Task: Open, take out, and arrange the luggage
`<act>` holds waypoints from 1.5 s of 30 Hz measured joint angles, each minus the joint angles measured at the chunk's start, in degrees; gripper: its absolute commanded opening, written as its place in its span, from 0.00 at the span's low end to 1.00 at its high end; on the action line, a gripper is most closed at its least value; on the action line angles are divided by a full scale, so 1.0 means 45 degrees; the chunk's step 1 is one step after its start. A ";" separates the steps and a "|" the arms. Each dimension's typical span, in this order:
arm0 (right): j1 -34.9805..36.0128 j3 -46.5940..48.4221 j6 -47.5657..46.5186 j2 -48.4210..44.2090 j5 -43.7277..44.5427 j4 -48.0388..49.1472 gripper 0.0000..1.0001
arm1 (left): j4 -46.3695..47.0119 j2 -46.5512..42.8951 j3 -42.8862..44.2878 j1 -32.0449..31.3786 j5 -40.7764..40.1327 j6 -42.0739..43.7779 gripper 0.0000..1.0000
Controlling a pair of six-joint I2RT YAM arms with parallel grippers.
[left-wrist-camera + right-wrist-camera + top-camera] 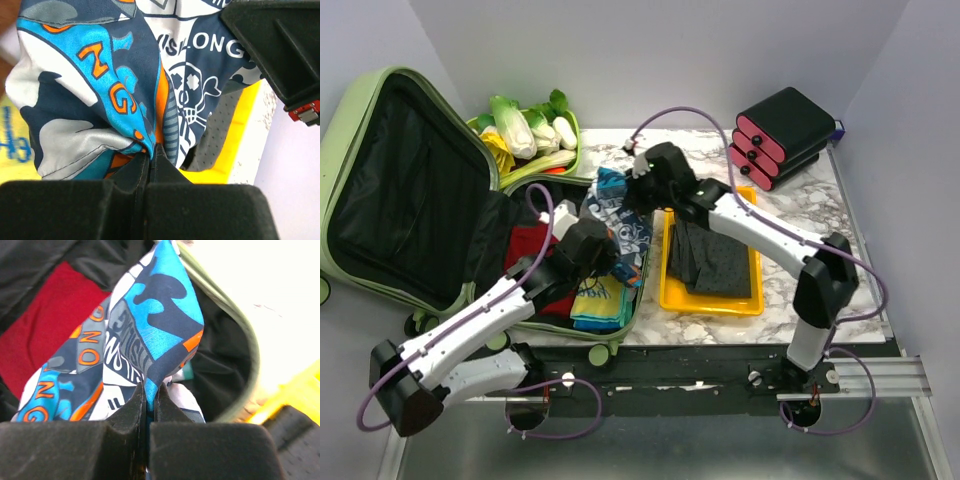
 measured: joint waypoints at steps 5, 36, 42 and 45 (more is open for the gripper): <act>-0.0952 -0.2710 0.0044 -0.2191 0.0699 0.0384 0.01 | 0.0597 0.1695 0.1059 -0.1846 -0.0597 -0.0500 0.00; -0.4920 -0.7524 -0.0748 -0.6139 0.1190 0.0117 0.01 | 0.0661 1.0341 0.8500 -0.5843 -0.2147 -0.2618 0.00; -0.5357 -0.7810 -0.1005 -0.6091 0.0772 0.0092 0.01 | 0.0505 1.1079 0.8981 -0.5926 -0.2152 -0.2739 0.00; -0.5523 -0.7873 -0.1005 -0.5809 0.0724 0.0126 0.01 | 0.0355 1.1385 0.9054 -0.5950 -0.2191 -0.2778 0.00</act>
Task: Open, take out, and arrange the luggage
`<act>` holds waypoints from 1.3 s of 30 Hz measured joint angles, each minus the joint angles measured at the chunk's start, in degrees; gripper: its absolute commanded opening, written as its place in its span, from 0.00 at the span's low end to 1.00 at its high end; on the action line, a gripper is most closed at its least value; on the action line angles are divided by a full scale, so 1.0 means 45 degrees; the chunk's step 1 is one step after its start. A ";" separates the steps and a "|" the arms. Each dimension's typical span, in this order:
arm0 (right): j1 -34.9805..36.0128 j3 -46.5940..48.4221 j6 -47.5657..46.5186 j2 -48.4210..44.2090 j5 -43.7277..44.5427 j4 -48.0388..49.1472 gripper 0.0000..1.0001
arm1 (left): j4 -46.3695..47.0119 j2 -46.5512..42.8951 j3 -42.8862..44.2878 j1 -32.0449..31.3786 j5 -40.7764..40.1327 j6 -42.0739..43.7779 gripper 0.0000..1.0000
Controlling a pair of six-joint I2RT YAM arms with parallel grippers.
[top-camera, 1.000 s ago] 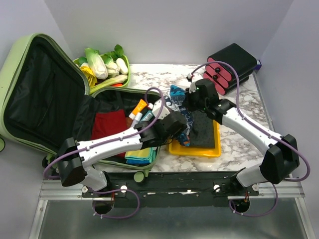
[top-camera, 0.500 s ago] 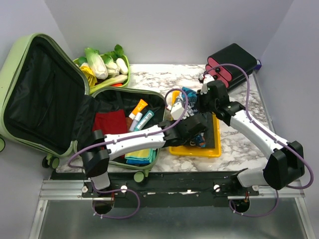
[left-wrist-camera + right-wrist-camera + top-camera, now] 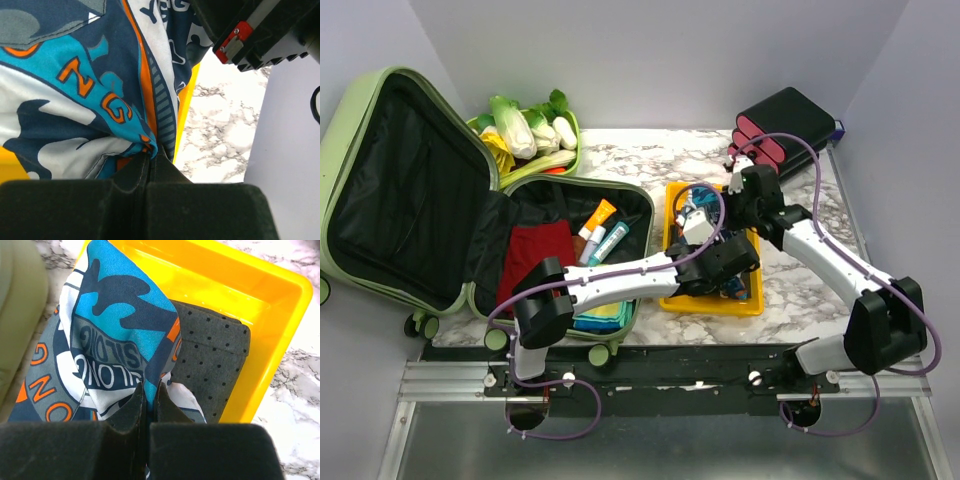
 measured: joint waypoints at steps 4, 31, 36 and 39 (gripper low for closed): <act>-0.0160 -0.0034 0.0005 0.0646 -0.0005 0.0068 0.05 | -0.0175 0.0257 0.0000 -0.0010 -0.0121 -0.0068 0.22; -0.0296 0.1005 0.0695 -0.0500 0.1005 -0.0850 0.98 | -0.1710 -0.3249 -0.1588 -0.1122 -0.1676 0.1904 0.99; -0.0287 0.0039 0.0695 -0.2637 0.0112 -0.1681 0.89 | -0.3677 -0.5304 -0.3303 -0.0811 -0.3152 0.0787 0.99; 0.0092 -0.0753 0.0855 -0.3400 -0.0549 -0.2220 0.83 | -0.4507 -0.6169 -0.4299 -0.0447 -0.3711 0.0243 0.99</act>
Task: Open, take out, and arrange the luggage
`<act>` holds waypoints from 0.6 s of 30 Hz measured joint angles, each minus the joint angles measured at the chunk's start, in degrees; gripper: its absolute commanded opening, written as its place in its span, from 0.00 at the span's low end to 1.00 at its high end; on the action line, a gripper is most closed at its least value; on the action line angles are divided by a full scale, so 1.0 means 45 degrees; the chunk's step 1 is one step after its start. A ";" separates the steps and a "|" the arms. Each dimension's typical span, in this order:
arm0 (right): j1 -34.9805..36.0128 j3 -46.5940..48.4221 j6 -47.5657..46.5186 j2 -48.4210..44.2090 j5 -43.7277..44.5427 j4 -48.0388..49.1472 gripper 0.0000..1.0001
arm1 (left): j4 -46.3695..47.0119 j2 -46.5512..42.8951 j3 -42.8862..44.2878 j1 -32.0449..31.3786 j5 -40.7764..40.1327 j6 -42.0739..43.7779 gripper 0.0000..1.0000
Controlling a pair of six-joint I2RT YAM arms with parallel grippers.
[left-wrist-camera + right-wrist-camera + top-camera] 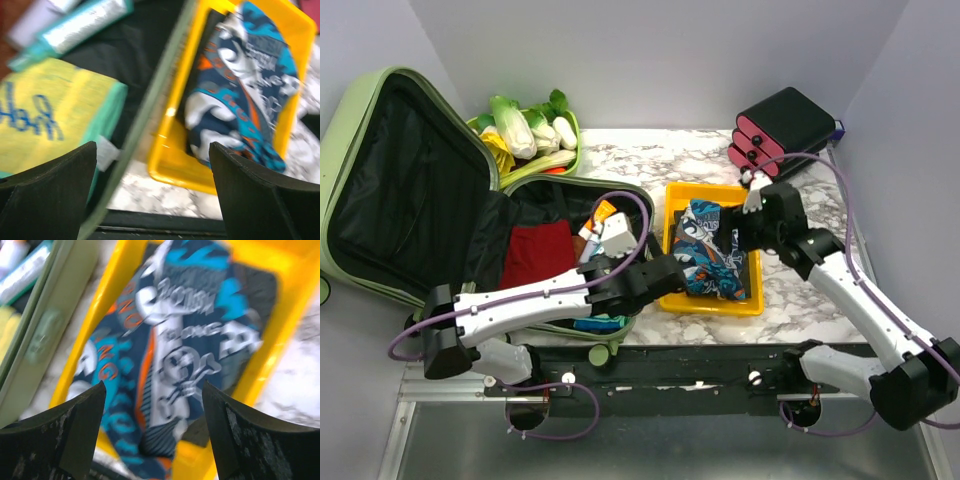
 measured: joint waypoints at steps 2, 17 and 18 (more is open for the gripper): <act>0.0874 -0.0597 0.0311 -0.0384 -0.0316 -0.0243 0.78 | -0.0534 -0.0520 -0.0636 0.0495 -0.0136 -0.0335 0.99; 0.2769 -0.3395 0.1996 0.0568 -0.1355 0.0797 0.48 | -0.1137 -0.5654 -0.4138 0.2934 -0.0369 -0.0831 0.99; 0.2769 -0.3691 0.2127 0.0568 -0.1360 0.0865 0.50 | -0.1224 -0.5707 -0.4201 0.2982 -0.0393 -0.0894 0.99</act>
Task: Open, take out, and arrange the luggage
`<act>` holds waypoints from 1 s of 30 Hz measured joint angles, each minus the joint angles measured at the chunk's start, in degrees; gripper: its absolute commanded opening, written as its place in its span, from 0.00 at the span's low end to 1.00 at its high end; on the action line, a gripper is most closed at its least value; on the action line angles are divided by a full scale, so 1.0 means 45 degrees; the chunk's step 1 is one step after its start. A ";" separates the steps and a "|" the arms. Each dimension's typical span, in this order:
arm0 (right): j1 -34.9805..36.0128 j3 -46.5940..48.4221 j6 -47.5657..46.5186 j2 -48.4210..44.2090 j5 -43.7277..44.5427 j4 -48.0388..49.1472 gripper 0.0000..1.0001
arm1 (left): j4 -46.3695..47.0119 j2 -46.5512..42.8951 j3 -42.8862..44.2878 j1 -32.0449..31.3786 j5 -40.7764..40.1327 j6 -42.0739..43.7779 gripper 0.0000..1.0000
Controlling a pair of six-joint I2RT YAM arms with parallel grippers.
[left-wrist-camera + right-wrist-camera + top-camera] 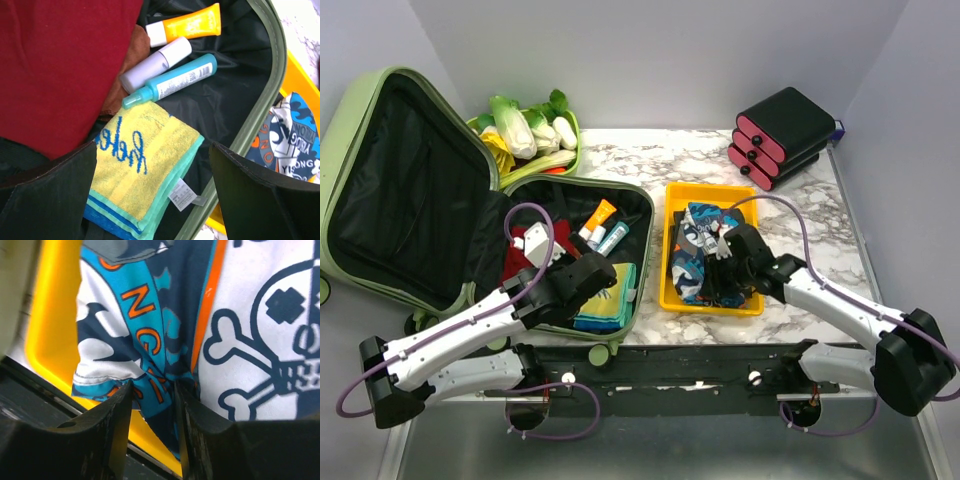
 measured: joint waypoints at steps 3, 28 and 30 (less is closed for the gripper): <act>0.0000 -0.0869 0.0243 0.0005 -0.0005 0.0369 0.55 | -0.0330 -0.0010 -0.0053 0.0126 -0.0068 -0.0253 0.99; 0.0185 0.4342 0.0306 0.1132 -0.3599 0.3638 0.99 | 0.2647 -0.0709 -0.1287 0.7776 0.3361 0.5430 0.99; 0.0491 0.5270 0.0646 0.2696 -0.4007 0.4095 0.99 | 0.4129 -0.0500 -0.1506 0.9146 0.4881 0.7014 0.99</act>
